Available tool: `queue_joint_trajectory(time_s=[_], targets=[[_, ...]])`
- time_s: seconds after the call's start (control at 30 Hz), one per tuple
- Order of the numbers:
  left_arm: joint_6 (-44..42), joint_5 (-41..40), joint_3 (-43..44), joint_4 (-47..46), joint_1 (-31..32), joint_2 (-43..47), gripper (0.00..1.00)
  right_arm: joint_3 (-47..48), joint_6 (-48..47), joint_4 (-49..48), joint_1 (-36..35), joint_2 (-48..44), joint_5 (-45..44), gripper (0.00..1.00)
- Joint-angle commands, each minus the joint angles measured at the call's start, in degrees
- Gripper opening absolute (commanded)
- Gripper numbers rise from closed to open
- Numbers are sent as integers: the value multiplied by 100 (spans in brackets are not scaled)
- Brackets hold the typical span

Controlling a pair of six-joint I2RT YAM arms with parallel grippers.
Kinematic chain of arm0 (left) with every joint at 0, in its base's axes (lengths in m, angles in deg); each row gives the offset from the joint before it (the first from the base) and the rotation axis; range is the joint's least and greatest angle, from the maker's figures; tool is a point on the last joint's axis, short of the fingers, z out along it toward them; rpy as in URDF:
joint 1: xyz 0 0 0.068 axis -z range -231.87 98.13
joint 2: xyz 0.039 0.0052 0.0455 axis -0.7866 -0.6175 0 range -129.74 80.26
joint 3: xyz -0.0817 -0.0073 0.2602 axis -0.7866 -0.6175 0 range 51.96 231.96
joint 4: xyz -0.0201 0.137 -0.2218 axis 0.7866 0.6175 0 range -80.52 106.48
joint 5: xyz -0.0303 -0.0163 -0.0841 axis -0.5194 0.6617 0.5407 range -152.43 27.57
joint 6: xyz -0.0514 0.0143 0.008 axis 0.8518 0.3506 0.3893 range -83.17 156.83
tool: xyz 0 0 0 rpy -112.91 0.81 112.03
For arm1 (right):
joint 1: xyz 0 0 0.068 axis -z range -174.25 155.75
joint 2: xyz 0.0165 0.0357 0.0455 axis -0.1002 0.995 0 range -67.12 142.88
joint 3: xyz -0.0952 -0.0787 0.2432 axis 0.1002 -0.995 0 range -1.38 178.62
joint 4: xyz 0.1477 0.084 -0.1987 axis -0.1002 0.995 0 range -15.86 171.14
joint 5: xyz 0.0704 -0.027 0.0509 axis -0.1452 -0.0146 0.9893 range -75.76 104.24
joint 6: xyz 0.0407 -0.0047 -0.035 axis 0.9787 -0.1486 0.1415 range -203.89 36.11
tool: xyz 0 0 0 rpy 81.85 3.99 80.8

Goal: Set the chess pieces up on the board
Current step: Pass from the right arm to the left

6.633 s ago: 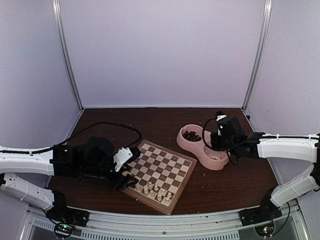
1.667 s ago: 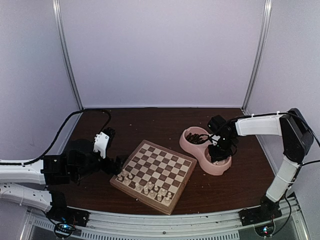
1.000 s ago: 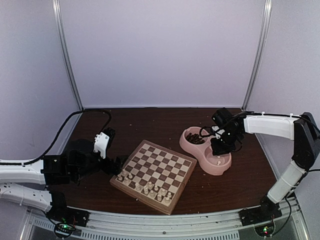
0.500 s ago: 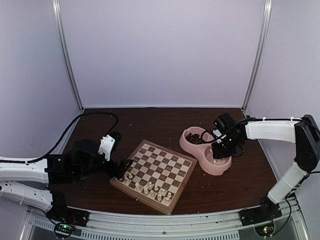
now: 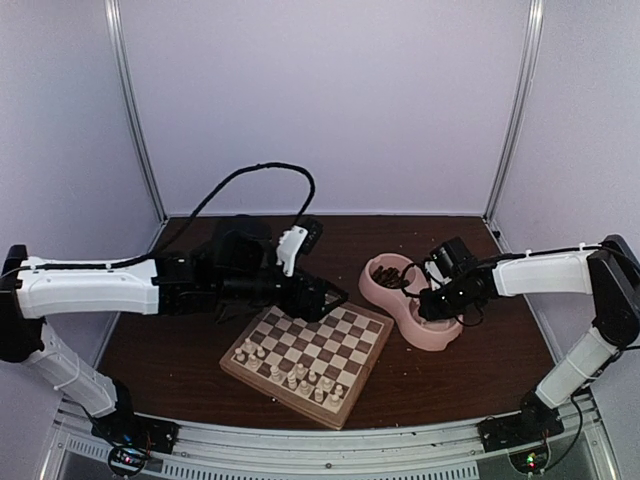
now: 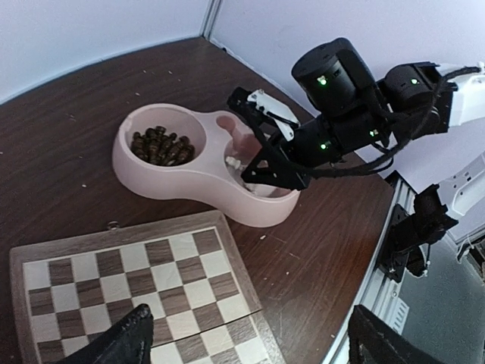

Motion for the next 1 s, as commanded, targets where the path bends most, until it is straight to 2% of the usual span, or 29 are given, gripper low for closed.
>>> queue_joint_trajectory(time_s=[0.0, 0.17, 0.5, 0.97], targets=[[517, 599, 814, 144, -60, -1014, 89, -249, -15, -405, -141, -330, -59, 16], [1001, 1157, 1640, 64, -258, -2023, 85, -382, -49, -451, -222, -405, -73, 16], [1866, 1973, 2327, -816, -724, -3187, 69, -583, -88, -682, -350, -659, -85, 15], [2465, 2432, 3721, -548, -932, -4672, 67, -679, -253, -899, -611, -851, -233, 14]])
